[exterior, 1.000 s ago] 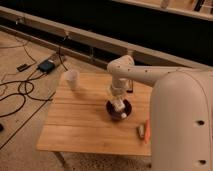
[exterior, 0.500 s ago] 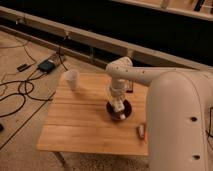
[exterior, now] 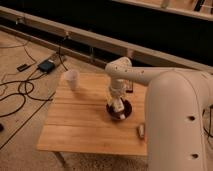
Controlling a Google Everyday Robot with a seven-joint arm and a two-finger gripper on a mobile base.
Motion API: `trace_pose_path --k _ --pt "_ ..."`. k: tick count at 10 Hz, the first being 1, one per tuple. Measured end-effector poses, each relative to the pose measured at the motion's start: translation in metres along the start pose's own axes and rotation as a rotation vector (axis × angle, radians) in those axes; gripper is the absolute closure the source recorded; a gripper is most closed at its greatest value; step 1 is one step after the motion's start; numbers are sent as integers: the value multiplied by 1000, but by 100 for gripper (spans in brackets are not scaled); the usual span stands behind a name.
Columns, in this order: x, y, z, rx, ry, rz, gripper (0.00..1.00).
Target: Place the bottle in the ceramic bowl
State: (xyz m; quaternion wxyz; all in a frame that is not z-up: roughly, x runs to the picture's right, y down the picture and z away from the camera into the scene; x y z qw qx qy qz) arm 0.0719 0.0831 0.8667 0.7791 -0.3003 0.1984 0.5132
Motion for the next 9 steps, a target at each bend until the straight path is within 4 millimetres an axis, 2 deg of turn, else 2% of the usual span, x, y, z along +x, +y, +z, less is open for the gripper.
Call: trace_pose_path --k 3,9 --pt "0 0 -4 4 -6 -3 20" --pt "-13 3 -47 -41 -60 -1 20"
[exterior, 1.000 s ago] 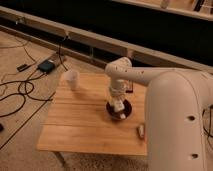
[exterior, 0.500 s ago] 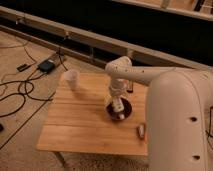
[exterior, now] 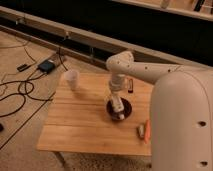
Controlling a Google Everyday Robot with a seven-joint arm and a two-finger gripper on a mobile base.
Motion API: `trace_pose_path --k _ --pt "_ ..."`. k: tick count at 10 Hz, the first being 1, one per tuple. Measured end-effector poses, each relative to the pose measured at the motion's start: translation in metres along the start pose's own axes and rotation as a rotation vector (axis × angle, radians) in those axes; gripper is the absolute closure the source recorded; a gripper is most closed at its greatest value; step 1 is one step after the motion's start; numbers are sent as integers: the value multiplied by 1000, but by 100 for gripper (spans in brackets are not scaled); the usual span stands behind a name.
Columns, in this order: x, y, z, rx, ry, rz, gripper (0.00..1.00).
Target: Place the bottle in the ceramic bowl
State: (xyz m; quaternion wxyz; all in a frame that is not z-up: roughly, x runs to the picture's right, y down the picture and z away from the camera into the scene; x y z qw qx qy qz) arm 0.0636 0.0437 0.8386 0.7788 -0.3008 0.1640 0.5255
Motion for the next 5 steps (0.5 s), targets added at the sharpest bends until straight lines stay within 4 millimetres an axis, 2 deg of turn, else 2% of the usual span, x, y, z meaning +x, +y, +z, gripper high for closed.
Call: trace_pose_path --k 2,5 --pt "-7 0 -13 -9 -10 0 20" --pt "-10 -3 -23 5 5 7 20"
